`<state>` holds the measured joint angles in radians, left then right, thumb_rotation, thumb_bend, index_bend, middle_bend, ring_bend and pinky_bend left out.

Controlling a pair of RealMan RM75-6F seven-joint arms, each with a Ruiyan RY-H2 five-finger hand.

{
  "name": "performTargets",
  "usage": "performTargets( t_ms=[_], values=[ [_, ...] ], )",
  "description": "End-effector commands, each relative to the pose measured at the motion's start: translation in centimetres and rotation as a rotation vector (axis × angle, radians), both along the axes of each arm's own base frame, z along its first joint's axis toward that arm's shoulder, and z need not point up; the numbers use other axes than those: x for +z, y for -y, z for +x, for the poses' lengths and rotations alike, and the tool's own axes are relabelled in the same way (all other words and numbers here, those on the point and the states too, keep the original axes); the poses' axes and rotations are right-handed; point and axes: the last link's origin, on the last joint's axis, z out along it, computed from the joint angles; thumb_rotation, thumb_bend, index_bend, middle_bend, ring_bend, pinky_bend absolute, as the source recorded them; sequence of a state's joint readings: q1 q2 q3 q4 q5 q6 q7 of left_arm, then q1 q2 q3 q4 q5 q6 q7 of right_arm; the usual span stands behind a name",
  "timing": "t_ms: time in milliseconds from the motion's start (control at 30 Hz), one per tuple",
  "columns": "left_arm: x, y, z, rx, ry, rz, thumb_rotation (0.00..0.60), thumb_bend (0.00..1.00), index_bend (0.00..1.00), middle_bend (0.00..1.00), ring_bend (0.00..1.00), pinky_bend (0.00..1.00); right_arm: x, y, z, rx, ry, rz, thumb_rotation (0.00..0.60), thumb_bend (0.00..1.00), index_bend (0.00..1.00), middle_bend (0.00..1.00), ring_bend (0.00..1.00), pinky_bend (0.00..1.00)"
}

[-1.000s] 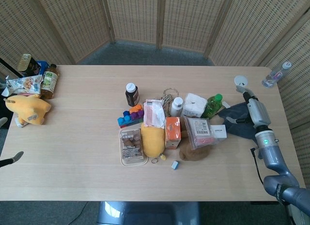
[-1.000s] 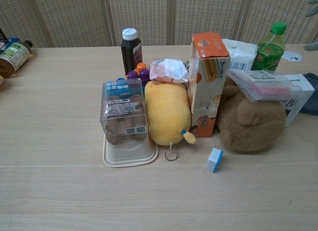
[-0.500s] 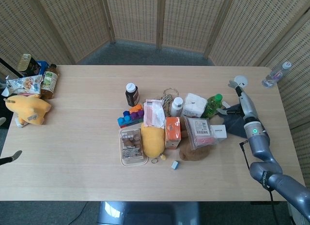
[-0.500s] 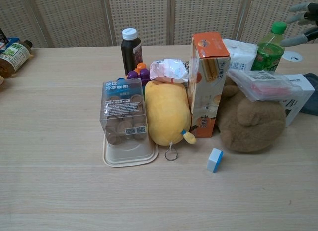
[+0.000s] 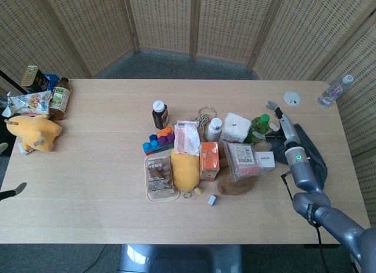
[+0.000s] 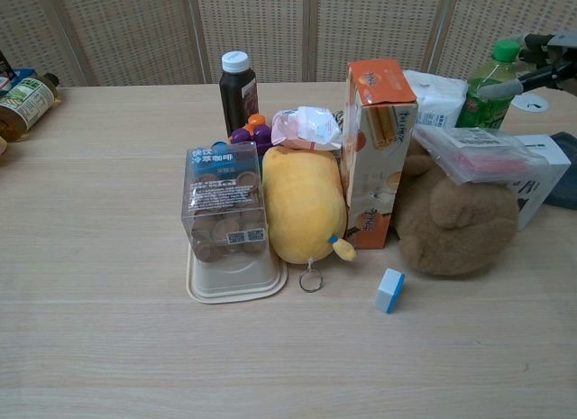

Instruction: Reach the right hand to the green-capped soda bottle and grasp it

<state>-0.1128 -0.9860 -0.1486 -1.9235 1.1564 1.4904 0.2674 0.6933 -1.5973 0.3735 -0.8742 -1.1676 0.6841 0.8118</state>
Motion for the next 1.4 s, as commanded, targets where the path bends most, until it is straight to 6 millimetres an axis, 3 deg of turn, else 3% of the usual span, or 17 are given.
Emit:
performTargets(
  t_ms=[33, 367, 433, 533, 667, 800, 1067, 1400],
  values=[
    [0.0, 0.0, 0.0, 0.002, 0.000, 0.000, 0.600, 0.00, 0.15, 0.00, 0.00, 0.00, -0.9, -0.1, 0.2, 0.001, 0.014, 0.022, 0.600, 0.00, 0.00, 0.00, 0.00, 0.00],
    [0.0, 0.0, 0.0, -0.001, 0.000, 0.003, 0.600, 0.00, 0.15, 0.00, 0.00, 0.00, -2.4, 0.0, 0.9, -0.012, 0.074, 0.020, 0.600, 0.00, 0.00, 0.00, 0.00, 0.00],
    [0.1, 0.0, 0.0, -0.001, 0.000, 0.004, 0.600, 0.00, 0.15, 0.00, 0.00, 0.00, -2.6, 0.1, 0.9, -0.029, 0.115, 0.010, 0.600, 0.00, 0.01, 0.04, 0.01, 0.05],
    [0.1, 0.0, 0.0, 0.000, -0.002, 0.005, 0.600, 0.00, 0.15, 0.00, 0.00, 0.00, -2.9, 0.0, 0.9, -0.036, 0.162, 0.019, 0.600, 0.00, 0.11, 0.24, 0.16, 0.25],
    [0.0, 0.0, 0.0, 0.000, -0.002, 0.003, 0.600, 0.00, 0.15, 0.00, 0.00, 0.00, -2.8, 0.1, 0.3, -0.041, 0.157, -0.006, 0.600, 0.00, 0.39, 0.57, 0.44, 0.52],
    [0.0, 0.0, 0.0, 0.000, -0.003, 0.003, 0.600, 0.00, 0.15, 0.00, 0.00, 0.00, -2.6, 0.1, -0.4, -0.056, 0.152, -0.030, 0.600, 0.00, 0.54, 0.71, 0.58, 0.64],
    [-0.2, 0.0, 0.1, -0.003, 0.002, -0.004, 0.600, 0.00, 0.15, 0.00, 0.00, 0.00, -1.1, 0.3, -0.2, -0.027, 0.146, -0.079, 0.600, 0.00, 0.57, 0.75, 0.62, 0.69],
    [-0.4, -0.1, 0.4, -0.011, 0.024, -0.012, 0.600, 0.00, 0.15, 0.00, 0.00, 0.00, 3.8, 0.8, 4.0, 0.080, 0.116, -0.201, 0.600, 0.00, 0.57, 0.75, 0.62, 0.69]
  ],
)
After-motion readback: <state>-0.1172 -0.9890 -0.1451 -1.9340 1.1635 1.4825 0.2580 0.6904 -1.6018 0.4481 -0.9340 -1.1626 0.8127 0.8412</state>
